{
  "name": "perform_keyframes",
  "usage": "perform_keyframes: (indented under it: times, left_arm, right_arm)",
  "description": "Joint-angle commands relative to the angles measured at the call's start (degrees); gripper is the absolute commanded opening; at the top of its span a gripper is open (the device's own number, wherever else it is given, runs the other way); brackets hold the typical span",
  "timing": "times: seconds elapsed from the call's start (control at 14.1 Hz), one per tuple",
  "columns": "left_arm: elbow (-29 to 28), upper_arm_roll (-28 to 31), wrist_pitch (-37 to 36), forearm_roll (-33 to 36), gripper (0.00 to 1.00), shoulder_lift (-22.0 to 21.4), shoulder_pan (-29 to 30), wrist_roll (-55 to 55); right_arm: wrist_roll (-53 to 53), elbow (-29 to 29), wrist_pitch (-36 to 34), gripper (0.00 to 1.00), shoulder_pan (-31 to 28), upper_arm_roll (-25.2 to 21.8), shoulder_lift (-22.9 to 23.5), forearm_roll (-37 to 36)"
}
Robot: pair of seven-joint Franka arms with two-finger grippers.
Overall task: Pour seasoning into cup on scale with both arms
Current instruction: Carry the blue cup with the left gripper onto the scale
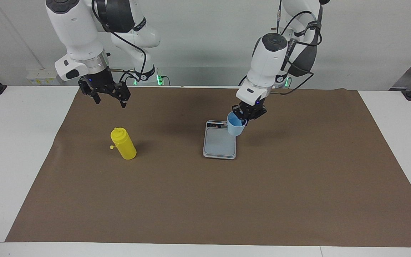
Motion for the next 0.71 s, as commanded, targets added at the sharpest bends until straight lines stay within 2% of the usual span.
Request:
perform_keyframes:
  times: [0.0,0.36,0.57,0.64]
  left_arm:
    - [-1.5,1.1,4.2,2.2,0.00,2.0,-3.2,-3.9]
    - [-2.0,1.0,6.5,4.4,0.00,4.2,-4.3,-5.4]
    - [-7.7,1.1,12.8,4.4,0.00,4.0,-4.5,-5.2]
    - [-7.8,1.1,12.9,4.4,0.00,4.2,-4.4,-5.2]
  right_arm:
    - [-1.0,-1.1,-0.4,1.00,0.2,-0.6,-1.1,1.1]
    - [-1.1,-1.1,-0.4,1.00,0.2,-0.6,-1.1,1.1]
    - [-1.0,-1.1,-0.4,1.00,0.1,-0.6,-1.1,1.1]
    - [-1.0,-1.1,-0.4,1.00,0.2,-0.6,-1.1,1.1]
